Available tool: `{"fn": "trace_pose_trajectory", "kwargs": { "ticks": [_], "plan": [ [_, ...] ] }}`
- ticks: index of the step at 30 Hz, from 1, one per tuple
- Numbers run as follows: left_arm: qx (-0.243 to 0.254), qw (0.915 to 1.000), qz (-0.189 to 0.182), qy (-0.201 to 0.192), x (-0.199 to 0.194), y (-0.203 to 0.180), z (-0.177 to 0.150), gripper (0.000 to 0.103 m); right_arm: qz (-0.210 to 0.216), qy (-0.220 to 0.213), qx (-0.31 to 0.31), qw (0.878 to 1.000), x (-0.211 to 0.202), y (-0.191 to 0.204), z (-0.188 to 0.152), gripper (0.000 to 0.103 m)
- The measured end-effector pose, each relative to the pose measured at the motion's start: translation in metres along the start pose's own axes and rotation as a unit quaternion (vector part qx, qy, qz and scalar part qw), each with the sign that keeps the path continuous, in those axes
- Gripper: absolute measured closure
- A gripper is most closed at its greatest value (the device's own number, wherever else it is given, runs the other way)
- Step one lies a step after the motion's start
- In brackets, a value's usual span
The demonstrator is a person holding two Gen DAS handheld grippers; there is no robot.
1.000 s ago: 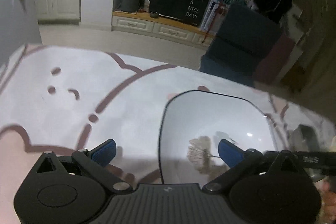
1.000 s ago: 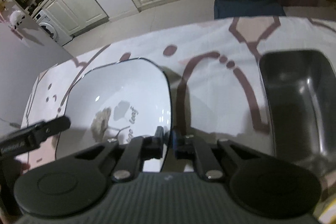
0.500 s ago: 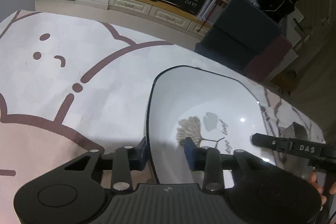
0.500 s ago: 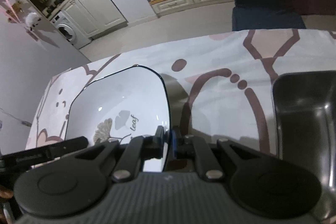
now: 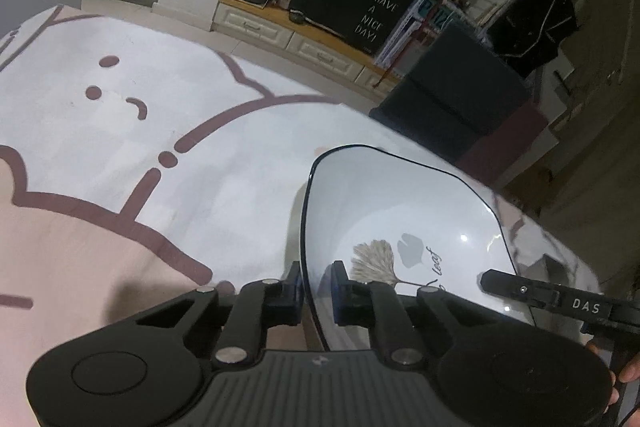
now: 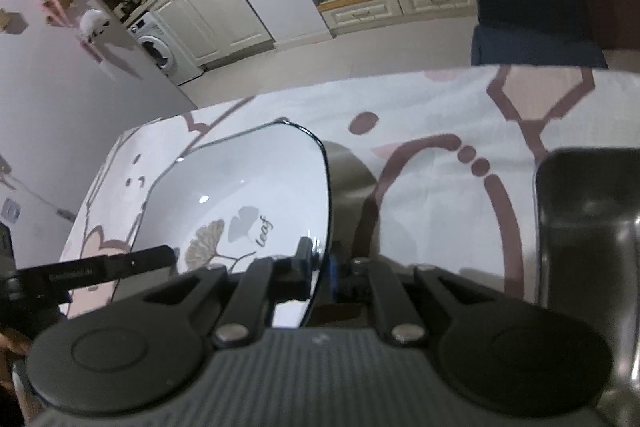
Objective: Organize plates and bowls
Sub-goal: 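Close the right gripper on the plate rim while the left gripper closes on it too, then lift and carry the white plate with both grippers toward the steel trays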
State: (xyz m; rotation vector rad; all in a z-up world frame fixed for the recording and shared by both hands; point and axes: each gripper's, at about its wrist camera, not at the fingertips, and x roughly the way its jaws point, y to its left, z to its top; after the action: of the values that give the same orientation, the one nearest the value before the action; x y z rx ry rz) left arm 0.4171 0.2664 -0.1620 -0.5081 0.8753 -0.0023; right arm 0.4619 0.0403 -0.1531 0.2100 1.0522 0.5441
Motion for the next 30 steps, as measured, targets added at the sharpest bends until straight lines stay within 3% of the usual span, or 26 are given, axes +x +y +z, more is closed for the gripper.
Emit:
{"fn": "trace_pose_trajectory", "kwargs": {
  "ticks": [8,14,22,30],
  "plan": [
    [0.035,0.9988,-0.002,-0.034,-0.077,-0.044,0.001,0.089,0.005,-0.035,-0.033,0.999,-0.061,0.023,0.003,0.093],
    [0.055,0.9972,-0.016,-0.048,-0.146,-0.097,-0.022,0.089,0.004,-0.061,-0.048,0.997,-0.145,0.039,-0.012,0.093],
    [0.089,0.9931,-0.054,-0.054,-0.213,-0.171,-0.080,0.089,-0.013,-0.101,-0.049,0.994,-0.265,0.033,-0.056,0.092],
    [0.121,0.9891,-0.082,-0.021,-0.223,-0.205,-0.154,0.089,-0.038,-0.118,-0.034,0.992,-0.327,0.003,-0.124,0.092]
  ]
}}
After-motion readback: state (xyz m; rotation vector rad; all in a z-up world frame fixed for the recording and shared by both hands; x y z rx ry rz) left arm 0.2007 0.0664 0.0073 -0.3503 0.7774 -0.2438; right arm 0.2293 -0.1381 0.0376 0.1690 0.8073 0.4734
